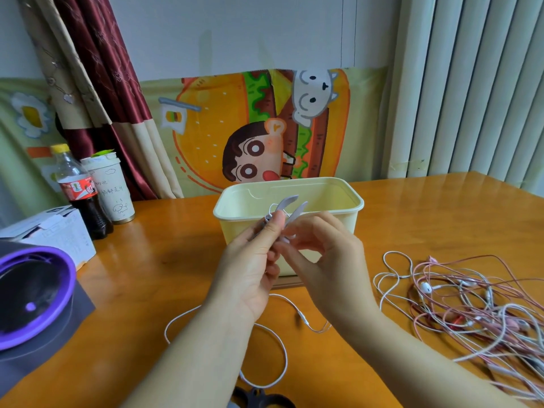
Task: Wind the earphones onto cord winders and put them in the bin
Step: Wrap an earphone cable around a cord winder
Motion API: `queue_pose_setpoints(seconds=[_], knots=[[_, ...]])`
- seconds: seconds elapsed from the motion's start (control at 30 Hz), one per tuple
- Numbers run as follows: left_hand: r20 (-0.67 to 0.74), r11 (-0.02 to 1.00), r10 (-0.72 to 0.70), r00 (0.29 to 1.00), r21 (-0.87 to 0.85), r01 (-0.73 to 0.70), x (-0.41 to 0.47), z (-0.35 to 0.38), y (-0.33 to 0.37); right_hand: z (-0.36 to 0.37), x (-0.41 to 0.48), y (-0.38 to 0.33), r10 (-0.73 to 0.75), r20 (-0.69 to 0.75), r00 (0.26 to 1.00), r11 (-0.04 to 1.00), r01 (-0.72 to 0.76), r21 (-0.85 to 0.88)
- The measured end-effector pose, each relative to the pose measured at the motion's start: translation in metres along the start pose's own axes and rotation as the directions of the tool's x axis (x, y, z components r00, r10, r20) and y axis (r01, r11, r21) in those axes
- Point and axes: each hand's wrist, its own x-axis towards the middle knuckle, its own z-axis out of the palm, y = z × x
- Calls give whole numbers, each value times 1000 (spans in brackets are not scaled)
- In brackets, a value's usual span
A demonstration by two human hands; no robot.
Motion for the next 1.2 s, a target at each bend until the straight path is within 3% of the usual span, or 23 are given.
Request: queue_pose_setpoints(seconds=[0.1,0.23,0.37,0.63,0.9,1.2], knots=[[-20,999,-14,1000,-30,13,-2,2,-1,-1,0,2,-33,-19,999,999,33,-35],[-18,999,25,1000,-21,-25,-5,4,-2,-4,4,-2,70,11,997,997,-70,25],[-1,993,63,998,96,-63,-8,6,1,-12,10,-3,176,41,984,981,-179,78],[90,964,137,986,219,-154,-4,-2,7,-20,19,-6,205,123,971,968,-220,122],[167,917,218,961,302,-261,-3,-9,15,-28,26,-7,82,207,975,996,-88,22],[154,905,232,961,329,-271,0,-8,7,-41,33,-2,64,330,942,996,-42,-75]])
